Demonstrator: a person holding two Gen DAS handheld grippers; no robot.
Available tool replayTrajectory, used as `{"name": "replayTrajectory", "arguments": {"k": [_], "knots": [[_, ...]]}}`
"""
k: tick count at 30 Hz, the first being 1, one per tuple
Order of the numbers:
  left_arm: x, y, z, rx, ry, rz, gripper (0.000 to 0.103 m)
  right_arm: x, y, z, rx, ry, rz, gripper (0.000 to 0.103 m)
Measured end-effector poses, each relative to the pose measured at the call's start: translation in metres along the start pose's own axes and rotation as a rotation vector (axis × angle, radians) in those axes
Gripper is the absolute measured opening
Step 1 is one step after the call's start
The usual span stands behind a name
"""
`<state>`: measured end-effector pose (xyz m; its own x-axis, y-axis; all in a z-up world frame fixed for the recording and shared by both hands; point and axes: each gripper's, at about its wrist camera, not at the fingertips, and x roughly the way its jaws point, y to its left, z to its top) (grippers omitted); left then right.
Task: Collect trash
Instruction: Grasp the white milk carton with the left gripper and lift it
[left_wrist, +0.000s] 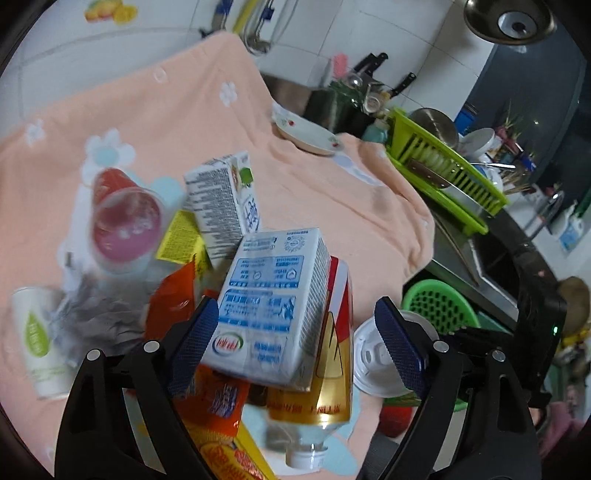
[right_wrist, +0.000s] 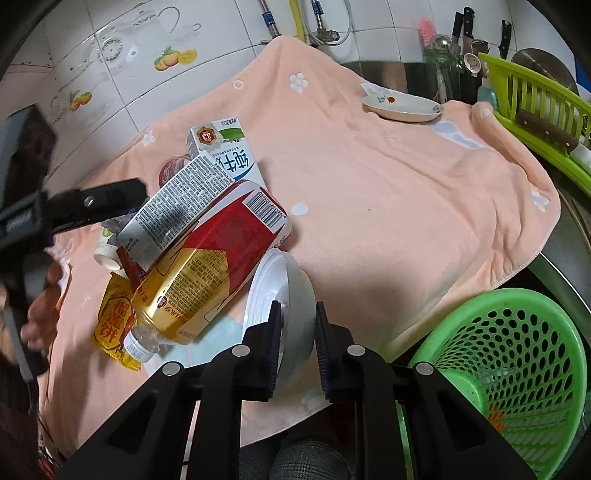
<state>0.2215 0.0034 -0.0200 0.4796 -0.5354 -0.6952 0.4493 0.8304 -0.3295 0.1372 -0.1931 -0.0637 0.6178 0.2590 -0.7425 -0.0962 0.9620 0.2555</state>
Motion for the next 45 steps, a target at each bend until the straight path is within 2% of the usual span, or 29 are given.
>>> {"name": "replayTrajectory", "arguments": {"k": [2, 10, 16, 19, 25, 35, 45], "knots": [[0.009, 0.007, 0.005, -0.018, 0.014, 0.000, 0.085, -0.001, -0.001, 0.000, 0.002, -0.001, 0.000, 0.017], [0.034, 0.022, 0.013, -0.035, 0.079, -0.096, 0.085, -0.003, 0.000, -0.003, -0.004, -0.002, 0.002, 0.017], [0.052, 0.020, 0.014, -0.003, 0.124, -0.091, 0.085, -0.004, 0.001, -0.003, -0.006, -0.005, -0.001, 0.017], [0.054, 0.019, 0.012, -0.004, 0.121, -0.103, 0.072, -0.006, 0.001, -0.003, -0.007, -0.009, -0.002, 0.017], [0.046, 0.016, 0.010, 0.003, 0.079, -0.067, 0.070, -0.014, -0.001, -0.002, -0.002, -0.031, -0.003, 0.015], [0.008, -0.003, 0.015, 0.020, -0.010, -0.048, 0.069, -0.029, -0.001, -0.005, 0.000, -0.069, -0.011, 0.014], [-0.025, -0.049, 0.007, 0.040, -0.080, -0.100, 0.069, -0.064, -0.029, -0.014, 0.023, -0.124, -0.069, 0.014]]}}
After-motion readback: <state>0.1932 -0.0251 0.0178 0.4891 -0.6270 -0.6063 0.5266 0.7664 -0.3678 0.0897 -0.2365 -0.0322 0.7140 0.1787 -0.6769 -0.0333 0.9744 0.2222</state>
